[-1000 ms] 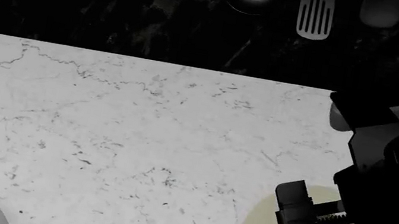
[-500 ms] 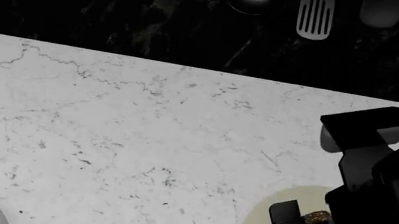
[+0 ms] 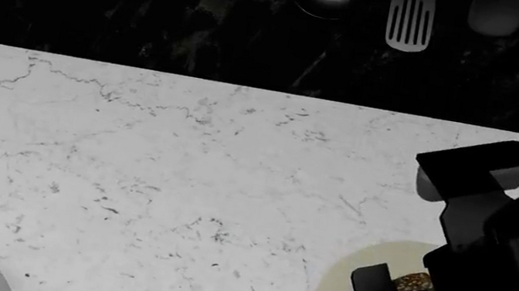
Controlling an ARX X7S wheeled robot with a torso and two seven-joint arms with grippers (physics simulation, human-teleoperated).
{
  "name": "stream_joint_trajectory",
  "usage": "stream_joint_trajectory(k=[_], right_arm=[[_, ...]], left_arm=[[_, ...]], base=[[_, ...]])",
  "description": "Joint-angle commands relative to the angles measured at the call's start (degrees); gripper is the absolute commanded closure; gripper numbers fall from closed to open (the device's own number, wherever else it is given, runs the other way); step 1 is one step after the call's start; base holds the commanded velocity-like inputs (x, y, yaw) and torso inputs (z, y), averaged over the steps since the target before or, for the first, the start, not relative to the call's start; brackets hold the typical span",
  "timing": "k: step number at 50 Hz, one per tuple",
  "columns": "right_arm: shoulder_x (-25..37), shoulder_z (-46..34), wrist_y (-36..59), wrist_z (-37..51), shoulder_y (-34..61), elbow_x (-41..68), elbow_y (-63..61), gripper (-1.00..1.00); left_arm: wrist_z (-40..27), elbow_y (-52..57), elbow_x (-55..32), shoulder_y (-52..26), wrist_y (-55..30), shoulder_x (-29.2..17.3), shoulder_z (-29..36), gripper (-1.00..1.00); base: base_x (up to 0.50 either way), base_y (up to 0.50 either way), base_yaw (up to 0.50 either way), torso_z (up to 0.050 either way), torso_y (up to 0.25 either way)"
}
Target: Place all breads on the cutting board.
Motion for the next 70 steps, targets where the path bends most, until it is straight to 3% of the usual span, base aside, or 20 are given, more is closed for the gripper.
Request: stream_joint_trajectory(k=[1, 9, 22, 33, 41, 46, 63, 70], right_arm=[[2.0, 2.2, 1.1, 1.5, 3.7, 2.6, -3.8, 1.0], [5.7, 5.1, 5.1, 9.2, 12.2, 12.4, -8.7, 1.0], [10.4, 6.7, 5.6, 14.6, 17.5, 20.9, -14.1, 1.0], [11.8, 6.7, 7.7, 15.8, 21.4, 23.3, -13.8, 1.0], [10.9, 6.6, 8.3, 15.0, 22.6, 22.5, -12.3, 1.0], [11.1, 5.7, 8.6, 16.3, 23.4, 23.8, -12.0, 1.0], [10.9, 5.5, 7.1, 15.1, 22.3, 21.5, -11.0, 1.0], [11.1, 5.5, 7.5, 15.4, 23.7, 22.2, -10.4, 1.0]], left_arm=[[0.0, 0.0, -0.1, 0.0, 0.2, -0.2, 0.0, -1.0], [-0.2, 0.2, -0.2, -0.1, 0.3, -0.1, 0.0, -1.0], [-0.4, -0.6, -2.8, -2.8, -1.1, -1.2, 0.6, -1.0], [-4.8, -10.8, -22.3, -26.5, -9.8, -0.8, 6.8, -1.0], [-1.7, -24.9, -34.2, -40.9, -21.4, 0.0, 14.7, -1.0], [-3.6, -32.0, -41.0, -48.1, -25.8, 1.1, 20.9, -1.0], [-3.5, -44.0, -58.9, -59.7, -36.9, 1.7, 37.1, -1.0], [-5.0, -46.8, -66.0, -63.9, -38.5, -0.6, 45.9, -1.0]], base=[[0.0, 0.0, 0.0, 0.0, 0.0], [0.0, 0.0, 0.0, 0.0, 0.0], [0.0, 0.0, 0.0, 0.0, 0.0], [0.0, 0.0, 0.0, 0.0, 0.0], [0.0, 0.0, 0.0, 0.0, 0.0], [0.0, 0.0, 0.0, 0.0, 0.0], [0.0, 0.0, 0.0, 0.0, 0.0], [0.0, 0.0, 0.0, 0.0, 0.0]])
